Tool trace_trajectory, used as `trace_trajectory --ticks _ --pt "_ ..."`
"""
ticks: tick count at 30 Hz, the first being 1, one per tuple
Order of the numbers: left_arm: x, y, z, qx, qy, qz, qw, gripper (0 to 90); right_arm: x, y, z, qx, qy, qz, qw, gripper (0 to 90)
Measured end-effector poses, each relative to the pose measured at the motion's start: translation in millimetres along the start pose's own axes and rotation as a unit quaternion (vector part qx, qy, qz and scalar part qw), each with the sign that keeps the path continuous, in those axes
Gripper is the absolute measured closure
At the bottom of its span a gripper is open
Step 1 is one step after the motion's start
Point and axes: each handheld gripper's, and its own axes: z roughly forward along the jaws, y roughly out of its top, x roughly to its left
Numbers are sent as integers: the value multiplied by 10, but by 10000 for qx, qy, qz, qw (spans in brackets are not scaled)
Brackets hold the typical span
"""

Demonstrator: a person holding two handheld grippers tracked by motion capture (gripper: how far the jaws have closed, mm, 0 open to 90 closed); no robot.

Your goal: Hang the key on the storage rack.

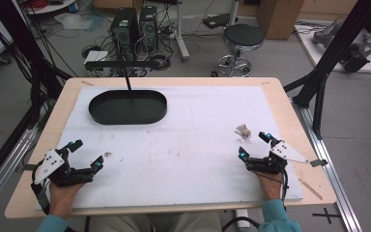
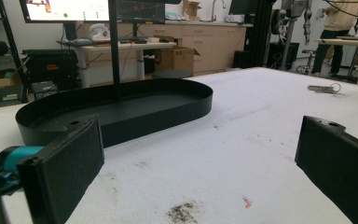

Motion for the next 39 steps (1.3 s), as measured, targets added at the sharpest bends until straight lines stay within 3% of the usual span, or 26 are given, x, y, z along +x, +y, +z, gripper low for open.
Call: trace_trajectory --ticks 3,5,6,10,11,12,15,17,19,21,23,24,25,26,27,28,32,34,35,37,39 --pt "1 1 2 8 4 10 10000 17 -8 3 -3 -6 11 31 10000 4" --pt "2 1 1 15 6 -16 10000 17 -23 16 3 114 -7 173 9998 4" --pt "2 0 2 -1 0 -31 10000 17 -50 56 11 203 -131 171 9996 5" --pt "1 0 0 -1 0 3 10000 17 -88 152 14 219 -231 204 9993 5" --pt "1 0 1 -9 -3 -6 10000 17 -111 243 33 436 -275 215 9984 5" --pt "2 -1 0 -12 -13 -4 10000 17 -111 243 33 436 -275 215 9984 5" --pt "4 -1 -1 -6 -21 12 10000 17 -166 395 82 826 -255 67 9962 5" --pt "3 0 -1 -4 -21 9 10000 17 -250 567 136 1218 -117 58 9925 5" --pt "2 -1 0 -15 -20 -1 10000 17 -279 625 154 1330 -78 66 9911 5" --pt "2 -1 0 -6 -19 -4 10000 17 -376 784 216 1725 -7 78 9850 5" --pt "3 -1 -1 -12 -25 -2 10000 17 -407 827 241 1824 18 45 9832 5" --pt "3 -1 -1 -16 -24 -6 10000 17 -459 893 292 2078 68 23 9781 5" --pt "3 -2 -1 -16 -23 -12 10000 17 -459 893 292 2078 68 23 9781 5" --pt "3 -2 0 -17 -29 -14 10000 17 -502 933 357 2368 145 -12 9714 5" --pt "2 -2 0 -17 -22 -19 10000 17 -519 938 379 2492 184 -31 9683 5" --pt "3 -1 -1 -13 -27 -3 10000 17 -519 938 379 2492 184 -31 9683 5" --pt "6 -2 -3 -13 -42 -2 10000 17 -600 908 514 3025 240 -111 9528 5" --pt "6 -2 -3 -16 -46 -15 10000 17 -628 873 569 3210 273 -77 9466 5" --pt "5 -3 -2 -21 -42 -26 10000 17 -628 873 569 3210 273 -77 9466 5" --pt "5 -2 -1 -22 -34 -18 10000 17 -656 832 651 3521 307 -89 9354 5" --pt "4 -2 -1 -22 -36 -12 10000 17 -666 821 666 3533 330 -76 9349 7"
